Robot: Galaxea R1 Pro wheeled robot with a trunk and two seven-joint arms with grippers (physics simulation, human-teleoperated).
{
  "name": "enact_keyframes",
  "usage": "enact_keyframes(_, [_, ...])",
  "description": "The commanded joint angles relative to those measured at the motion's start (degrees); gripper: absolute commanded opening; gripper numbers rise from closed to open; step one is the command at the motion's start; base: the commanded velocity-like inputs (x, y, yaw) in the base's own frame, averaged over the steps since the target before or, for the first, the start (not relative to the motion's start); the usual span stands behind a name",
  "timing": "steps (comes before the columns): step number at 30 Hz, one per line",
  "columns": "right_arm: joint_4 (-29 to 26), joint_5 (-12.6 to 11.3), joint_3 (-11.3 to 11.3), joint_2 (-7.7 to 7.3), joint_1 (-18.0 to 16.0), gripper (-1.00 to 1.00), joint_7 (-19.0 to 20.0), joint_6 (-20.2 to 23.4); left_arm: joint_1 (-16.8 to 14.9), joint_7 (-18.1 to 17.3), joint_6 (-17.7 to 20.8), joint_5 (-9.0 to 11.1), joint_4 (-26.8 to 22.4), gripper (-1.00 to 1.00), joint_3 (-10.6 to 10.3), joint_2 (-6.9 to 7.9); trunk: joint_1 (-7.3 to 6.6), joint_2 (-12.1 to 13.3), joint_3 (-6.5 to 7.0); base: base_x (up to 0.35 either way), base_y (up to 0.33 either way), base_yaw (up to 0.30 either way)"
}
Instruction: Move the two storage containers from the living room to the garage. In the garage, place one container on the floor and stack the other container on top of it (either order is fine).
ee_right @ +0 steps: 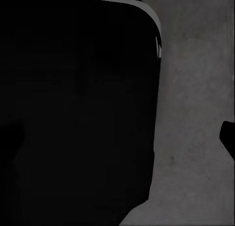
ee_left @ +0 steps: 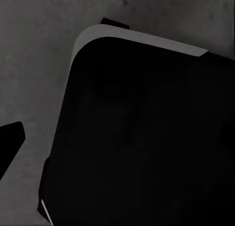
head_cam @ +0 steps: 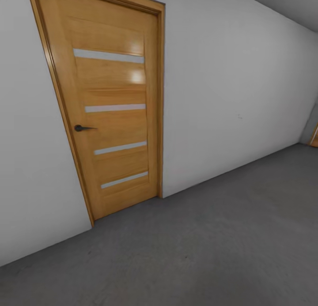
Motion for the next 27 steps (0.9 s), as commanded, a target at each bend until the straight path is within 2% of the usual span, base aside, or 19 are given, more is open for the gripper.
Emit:
enact_keyframes(1, [0.01, 0.16, 0.02, -0.02, -0.01, 1.00, -0.01, -0.16, 0.00, 0.04, -0.12, 0.24, -0.04, 1.00, 0.03, -0.01, 0.03, -0.02, -0.05, 0.313, -0.158, 0.261])
enact_keyframes(27, [0.01, 0.17, 0.02, -0.13, -0.01, 1.00, -0.01, -0.17, 0.00, 0.04, -0.12, 0.24, -0.04, 1.00, 0.03, -0.01, 0.03, -0.02, -0.05, 0.313, -0.158, 0.268])
